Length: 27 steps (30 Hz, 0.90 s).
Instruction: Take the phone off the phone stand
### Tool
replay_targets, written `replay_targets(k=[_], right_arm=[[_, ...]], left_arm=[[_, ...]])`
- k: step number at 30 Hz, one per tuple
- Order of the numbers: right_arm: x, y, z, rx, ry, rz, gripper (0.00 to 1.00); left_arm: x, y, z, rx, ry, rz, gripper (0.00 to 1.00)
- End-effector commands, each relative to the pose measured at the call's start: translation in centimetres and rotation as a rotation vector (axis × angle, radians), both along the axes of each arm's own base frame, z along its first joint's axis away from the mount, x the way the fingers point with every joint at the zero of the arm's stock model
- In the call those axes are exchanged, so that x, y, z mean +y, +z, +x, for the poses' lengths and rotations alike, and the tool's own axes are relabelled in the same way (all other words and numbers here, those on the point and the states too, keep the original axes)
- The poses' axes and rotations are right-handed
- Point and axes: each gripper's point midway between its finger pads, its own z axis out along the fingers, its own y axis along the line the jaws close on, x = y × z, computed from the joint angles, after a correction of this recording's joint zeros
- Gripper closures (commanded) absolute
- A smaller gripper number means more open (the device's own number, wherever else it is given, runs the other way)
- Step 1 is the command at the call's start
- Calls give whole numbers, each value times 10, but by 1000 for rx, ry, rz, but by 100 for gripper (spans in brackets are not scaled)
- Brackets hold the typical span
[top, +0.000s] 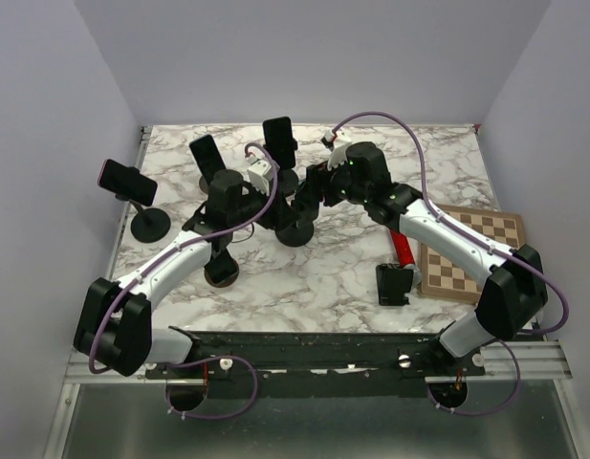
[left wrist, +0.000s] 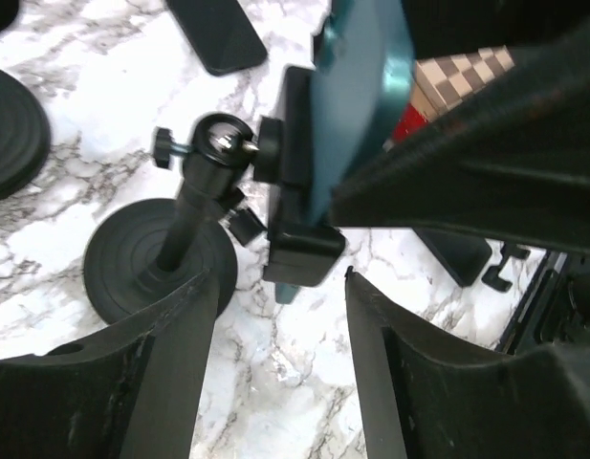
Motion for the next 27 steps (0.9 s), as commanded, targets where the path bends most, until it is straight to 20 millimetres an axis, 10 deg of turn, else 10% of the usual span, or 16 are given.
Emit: replay_targets(k=[1, 11, 17, 19, 27], right_arm=[[2, -3, 2, 28, -21, -10, 99], [6, -2, 3, 27, -15, -17, 99], [6, -5, 1, 12, 15, -43, 99], [10, -3, -5, -1, 70, -45, 99], [33, 10, -55, -28, 448, 21, 99]], left_arm=[[3, 20, 14, -15, 35, -41, 35], [-5, 23, 21, -10, 8, -54, 46], [-10, 24, 20, -20, -41, -44, 82], [-7, 20, 18, -32, -64, -30, 97], [10, -9, 20, 16, -125, 7, 100]])
